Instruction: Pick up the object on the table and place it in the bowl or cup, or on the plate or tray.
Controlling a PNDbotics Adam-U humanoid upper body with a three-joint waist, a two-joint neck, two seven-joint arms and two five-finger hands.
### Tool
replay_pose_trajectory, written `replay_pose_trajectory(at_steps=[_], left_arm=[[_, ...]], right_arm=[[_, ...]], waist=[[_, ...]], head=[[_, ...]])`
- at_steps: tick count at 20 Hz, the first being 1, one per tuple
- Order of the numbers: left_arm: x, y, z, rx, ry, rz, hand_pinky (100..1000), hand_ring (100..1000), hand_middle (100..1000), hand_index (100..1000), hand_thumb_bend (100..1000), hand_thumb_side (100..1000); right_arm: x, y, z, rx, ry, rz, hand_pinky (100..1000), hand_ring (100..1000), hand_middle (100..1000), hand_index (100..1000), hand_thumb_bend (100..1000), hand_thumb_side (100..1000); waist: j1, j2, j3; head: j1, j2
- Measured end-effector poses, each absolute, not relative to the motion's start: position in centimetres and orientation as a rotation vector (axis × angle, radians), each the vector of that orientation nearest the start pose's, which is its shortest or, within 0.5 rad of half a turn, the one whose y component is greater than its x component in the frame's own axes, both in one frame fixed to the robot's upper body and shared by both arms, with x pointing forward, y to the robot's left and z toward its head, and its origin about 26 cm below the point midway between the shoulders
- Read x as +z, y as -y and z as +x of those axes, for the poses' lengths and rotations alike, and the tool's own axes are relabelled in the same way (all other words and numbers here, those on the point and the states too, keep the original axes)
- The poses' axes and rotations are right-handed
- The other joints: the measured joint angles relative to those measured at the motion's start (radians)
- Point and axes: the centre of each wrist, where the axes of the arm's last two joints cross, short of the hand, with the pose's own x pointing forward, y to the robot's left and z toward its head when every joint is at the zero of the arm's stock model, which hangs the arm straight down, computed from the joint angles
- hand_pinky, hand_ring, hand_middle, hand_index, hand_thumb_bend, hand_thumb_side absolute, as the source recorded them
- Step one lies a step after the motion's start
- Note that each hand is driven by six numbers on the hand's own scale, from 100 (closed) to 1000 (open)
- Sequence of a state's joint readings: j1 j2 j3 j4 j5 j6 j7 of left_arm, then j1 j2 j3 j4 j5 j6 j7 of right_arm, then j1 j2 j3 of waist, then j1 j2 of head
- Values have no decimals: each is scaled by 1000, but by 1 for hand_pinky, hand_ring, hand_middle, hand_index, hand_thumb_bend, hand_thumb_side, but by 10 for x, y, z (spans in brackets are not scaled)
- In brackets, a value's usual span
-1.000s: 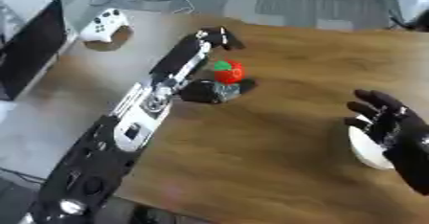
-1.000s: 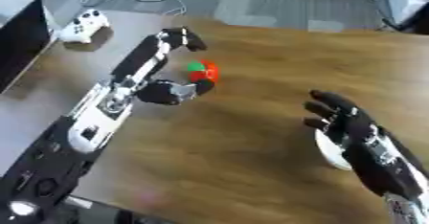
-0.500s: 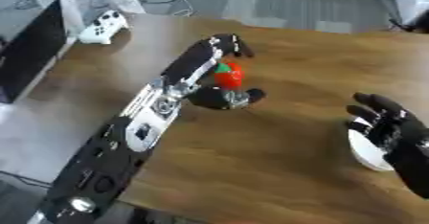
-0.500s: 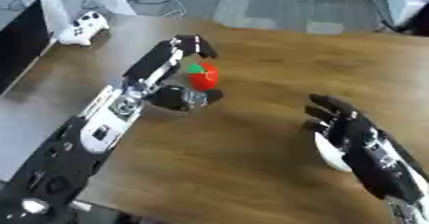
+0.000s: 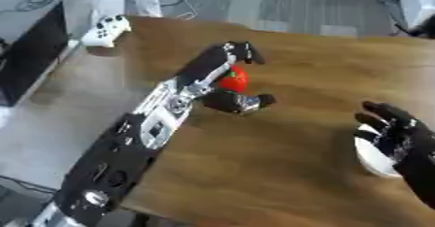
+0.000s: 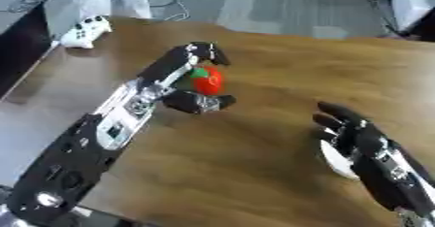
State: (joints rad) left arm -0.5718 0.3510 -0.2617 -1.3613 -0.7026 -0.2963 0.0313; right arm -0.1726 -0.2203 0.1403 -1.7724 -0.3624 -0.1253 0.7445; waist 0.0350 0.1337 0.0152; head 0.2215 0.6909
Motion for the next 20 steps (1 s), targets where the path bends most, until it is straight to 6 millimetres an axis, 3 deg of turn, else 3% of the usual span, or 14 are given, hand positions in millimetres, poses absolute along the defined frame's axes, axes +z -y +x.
replay_pose_trajectory(at_steps=[14,18,20], left_arm=[[106,-228,406,-1265,2000,683,794,683,669,743,499,730],[102,-223,406,-1260,2001,663,732,610,642,733,446,583],[99,-221,406,-1256,1999,654,726,606,638,732,442,556]], right_arm=[[93,230,306,832,1904,817,938,988,1000,1000,100,801],[94,230,306,833,1907,817,938,987,1000,1000,100,801],[94,230,306,834,1909,818,938,987,1000,1000,100,801]], waist=[[-8,9,-4],[-10,13,-6],[-12,13,-6]], head=[[17,-3],[25,-9],[25,-12]])
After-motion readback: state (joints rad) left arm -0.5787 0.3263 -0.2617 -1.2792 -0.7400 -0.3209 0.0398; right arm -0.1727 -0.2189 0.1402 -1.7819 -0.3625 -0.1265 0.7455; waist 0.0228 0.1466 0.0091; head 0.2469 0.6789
